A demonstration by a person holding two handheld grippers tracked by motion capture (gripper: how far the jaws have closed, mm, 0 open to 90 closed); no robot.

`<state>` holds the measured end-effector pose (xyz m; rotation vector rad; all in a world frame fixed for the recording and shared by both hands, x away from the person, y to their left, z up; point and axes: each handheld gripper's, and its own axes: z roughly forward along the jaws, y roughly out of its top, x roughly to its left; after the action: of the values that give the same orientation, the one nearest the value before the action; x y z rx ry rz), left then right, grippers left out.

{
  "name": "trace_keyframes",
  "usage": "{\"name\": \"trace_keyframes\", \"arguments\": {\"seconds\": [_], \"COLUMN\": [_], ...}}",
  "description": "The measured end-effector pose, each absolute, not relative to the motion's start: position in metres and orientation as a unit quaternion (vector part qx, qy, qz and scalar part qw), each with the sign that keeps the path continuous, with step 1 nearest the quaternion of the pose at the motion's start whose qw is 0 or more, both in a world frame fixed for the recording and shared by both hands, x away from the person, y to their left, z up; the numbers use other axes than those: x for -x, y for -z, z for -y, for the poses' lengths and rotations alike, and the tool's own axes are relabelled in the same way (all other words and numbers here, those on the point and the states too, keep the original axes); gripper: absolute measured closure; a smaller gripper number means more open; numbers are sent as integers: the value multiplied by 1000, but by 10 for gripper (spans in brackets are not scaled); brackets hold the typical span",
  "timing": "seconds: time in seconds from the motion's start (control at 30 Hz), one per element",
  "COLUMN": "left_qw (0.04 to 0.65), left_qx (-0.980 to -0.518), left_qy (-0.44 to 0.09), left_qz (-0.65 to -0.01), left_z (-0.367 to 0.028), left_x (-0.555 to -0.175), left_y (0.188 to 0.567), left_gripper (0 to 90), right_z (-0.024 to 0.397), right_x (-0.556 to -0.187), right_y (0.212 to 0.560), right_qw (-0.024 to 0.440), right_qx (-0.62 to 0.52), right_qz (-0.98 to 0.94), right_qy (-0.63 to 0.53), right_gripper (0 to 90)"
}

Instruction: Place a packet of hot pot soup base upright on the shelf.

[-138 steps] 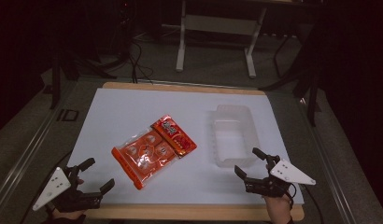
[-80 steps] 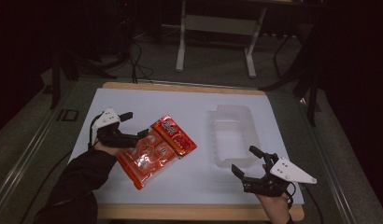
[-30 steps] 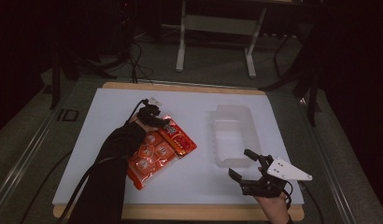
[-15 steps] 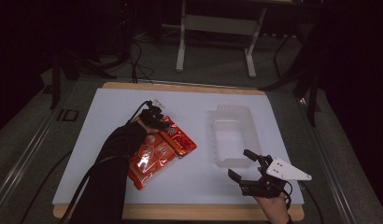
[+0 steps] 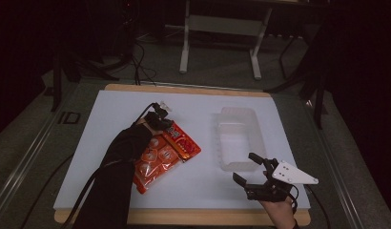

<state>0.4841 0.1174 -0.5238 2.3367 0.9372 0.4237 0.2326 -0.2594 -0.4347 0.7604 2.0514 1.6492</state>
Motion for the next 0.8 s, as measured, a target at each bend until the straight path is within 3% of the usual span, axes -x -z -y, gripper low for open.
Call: {"name": "trace_keyframes", "arguments": {"seconds": [0.1,0.4,0.8], "left_qw": [275,304,378], "left_qx": [-879,-870,-842], "left_qy": [-179,-219,-219], "left_qz": [-345,-322,-317], "left_z": [-113,-117,-133], "left_x": [-483,-473,-455], "left_y": [524,519,476], "left_gripper": [897,900,900], "right_z": [260,259,258], "right_x": [-233,-234,-233], "right_y": [434,437,434], "right_qw": [197,195,196], "right_qx": [-272,-273,-273], "right_qz": [-732,-738,-736], "right_qy": [-593,-586,-588], "right_gripper": [140,140,145]}}
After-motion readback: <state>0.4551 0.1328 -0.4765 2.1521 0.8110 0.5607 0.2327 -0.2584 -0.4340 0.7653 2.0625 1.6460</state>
